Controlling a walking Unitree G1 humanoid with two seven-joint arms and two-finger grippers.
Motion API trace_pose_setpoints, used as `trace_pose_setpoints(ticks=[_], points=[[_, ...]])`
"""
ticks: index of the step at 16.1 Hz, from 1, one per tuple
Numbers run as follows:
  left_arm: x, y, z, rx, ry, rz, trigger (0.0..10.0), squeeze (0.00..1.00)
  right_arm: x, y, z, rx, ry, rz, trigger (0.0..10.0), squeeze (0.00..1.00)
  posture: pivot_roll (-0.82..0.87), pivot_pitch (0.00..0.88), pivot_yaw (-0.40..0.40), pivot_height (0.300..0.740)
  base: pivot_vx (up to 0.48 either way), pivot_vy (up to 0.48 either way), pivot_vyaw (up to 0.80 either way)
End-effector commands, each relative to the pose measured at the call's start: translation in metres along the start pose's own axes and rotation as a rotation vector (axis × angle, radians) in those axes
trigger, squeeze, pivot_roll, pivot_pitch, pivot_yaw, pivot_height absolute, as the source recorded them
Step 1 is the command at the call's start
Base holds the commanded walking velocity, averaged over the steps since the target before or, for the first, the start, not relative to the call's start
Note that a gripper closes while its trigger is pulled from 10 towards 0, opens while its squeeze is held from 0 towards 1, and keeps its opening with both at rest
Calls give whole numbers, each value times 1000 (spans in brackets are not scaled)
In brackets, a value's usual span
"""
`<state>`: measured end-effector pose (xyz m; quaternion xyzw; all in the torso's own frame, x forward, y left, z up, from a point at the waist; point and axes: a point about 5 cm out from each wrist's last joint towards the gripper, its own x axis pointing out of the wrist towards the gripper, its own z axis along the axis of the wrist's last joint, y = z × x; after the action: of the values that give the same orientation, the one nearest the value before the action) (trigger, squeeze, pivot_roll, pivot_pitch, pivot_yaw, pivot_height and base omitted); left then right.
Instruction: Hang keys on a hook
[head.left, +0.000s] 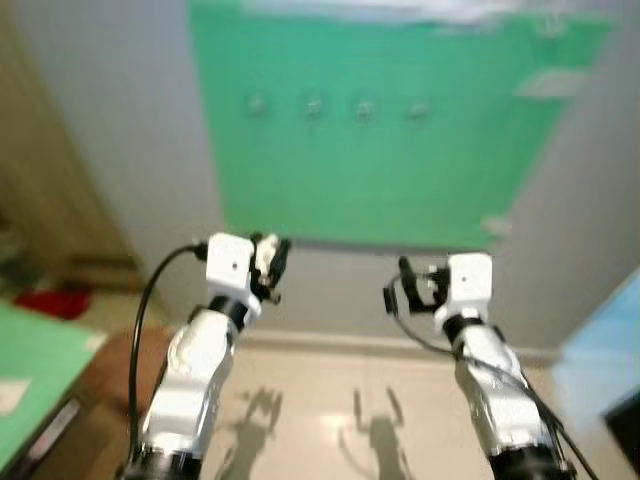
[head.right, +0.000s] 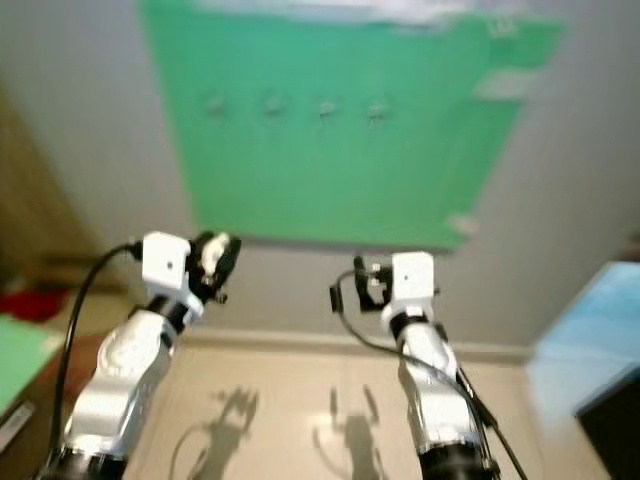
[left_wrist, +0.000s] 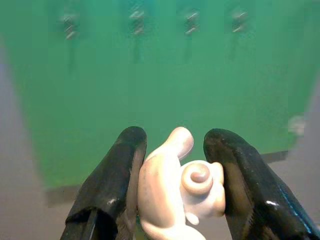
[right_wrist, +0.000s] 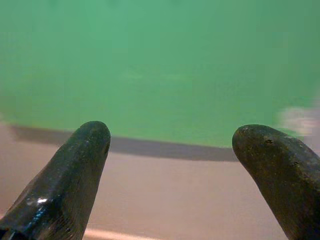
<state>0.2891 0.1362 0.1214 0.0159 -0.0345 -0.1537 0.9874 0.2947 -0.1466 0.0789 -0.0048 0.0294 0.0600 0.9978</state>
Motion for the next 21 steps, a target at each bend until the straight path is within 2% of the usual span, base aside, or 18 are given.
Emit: trace_pose_setpoints(ticks=[1, 6, 11, 13, 16, 18, 19, 21], points=[[-1, 8, 4, 16, -13, 27, 0, 0, 3, 9, 5, -5, -21, 20, 10000, 0, -48, 0, 34, 740, 0, 0, 0], [3, 12, 8, 41, -25, 43, 0, 0, 3, 9, 5, -12, -17, 22, 10000, 0, -44, 0, 32, 740, 0, 0, 0], [19, 22, 24, 79, -51, 63, 0, 0, 3, 11, 3, -17, -8, 29, 10000, 0, -46, 0, 33, 740, 0, 0, 0], [21, 21, 27, 78, -60, 56, 0, 0, 4, 11, 4, -16, -5, 30, 10000, 0, -49, 0, 34, 740, 0, 0, 0], [23, 16, 32, 77, -83, 35, 0, 0, 4, 11, 3, -17, -1, 35, 10000, 0, -50, 0, 37, 740, 421, 0, 0], [24, 9, 41, 64, -112, -12, 0, 0, 3, 15, 2, -36, 11, 56, 10000, 0, -48, 0, 37, 740, 472, 0, 0], [24, 9, 46, 24, -128, -5, 0, 0, 4, 21, 5, -51, 4, 93, 10000, 0, -48, 0, 39, 740, 345, 0, 0], [25, 10, 52, 22, -141, -5, 0, 0, 4, 34, 14, -45, -18, 188, 10000, 0, -48, 0, 38, 740, 0, 0, 0]])
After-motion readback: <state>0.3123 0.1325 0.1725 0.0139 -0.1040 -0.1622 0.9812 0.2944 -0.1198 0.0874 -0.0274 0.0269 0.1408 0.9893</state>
